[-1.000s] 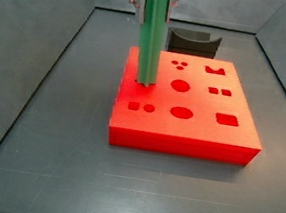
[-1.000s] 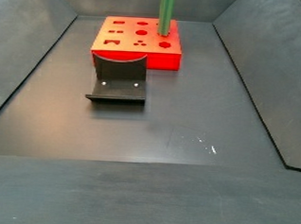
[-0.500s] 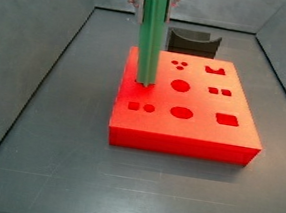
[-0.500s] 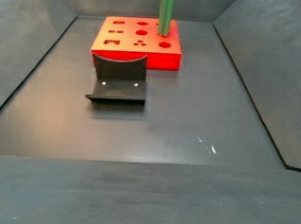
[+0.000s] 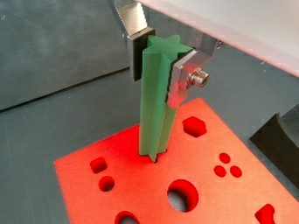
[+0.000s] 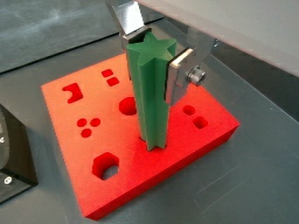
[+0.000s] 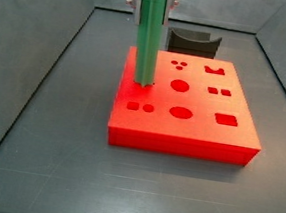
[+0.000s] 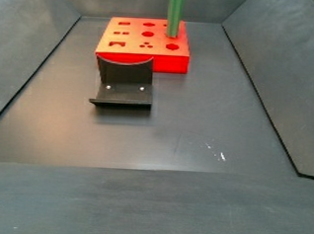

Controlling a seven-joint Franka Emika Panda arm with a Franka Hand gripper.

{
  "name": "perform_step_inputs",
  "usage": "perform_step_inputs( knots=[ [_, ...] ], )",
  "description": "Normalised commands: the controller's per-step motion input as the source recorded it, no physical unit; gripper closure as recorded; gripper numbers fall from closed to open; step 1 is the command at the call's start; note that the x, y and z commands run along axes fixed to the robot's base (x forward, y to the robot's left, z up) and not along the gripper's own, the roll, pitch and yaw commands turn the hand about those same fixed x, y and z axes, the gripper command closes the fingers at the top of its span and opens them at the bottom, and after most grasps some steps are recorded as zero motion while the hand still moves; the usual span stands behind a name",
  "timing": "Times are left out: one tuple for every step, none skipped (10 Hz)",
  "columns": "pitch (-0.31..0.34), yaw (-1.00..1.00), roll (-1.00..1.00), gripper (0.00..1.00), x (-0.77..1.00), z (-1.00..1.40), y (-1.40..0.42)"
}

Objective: Insert the star object.

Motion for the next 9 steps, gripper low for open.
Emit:
perform_step_inputs(
  knots=[
    [0.174,-0.05,0.06,1.00,0.00,-0.79,0.00],
    [0.234,-0.04,0.15,1.00,0.00,-0.54,0.01],
    [0.311,-0.06,0.23,1.00,0.00,-0.30,0.00],
    [0.371,-0.05,0.28,1.00,0.00,-0.10,0.00],
    [0.364,-0.05,0.28,1.00,0.00,-0.15,-0.07],
    [0.306,-0.02,0.27,1.00,0.00,-0.30,-0.18],
    [0.236,-0.04,0.24,1.00,0.00,-0.45,-0.22],
    [0.124,-0.09,0.21,1.00,0.00,-0.71,-0.28],
    [0.000,-0.11,0.05,1.00,-0.05,-0.93,-0.15]
  ],
)
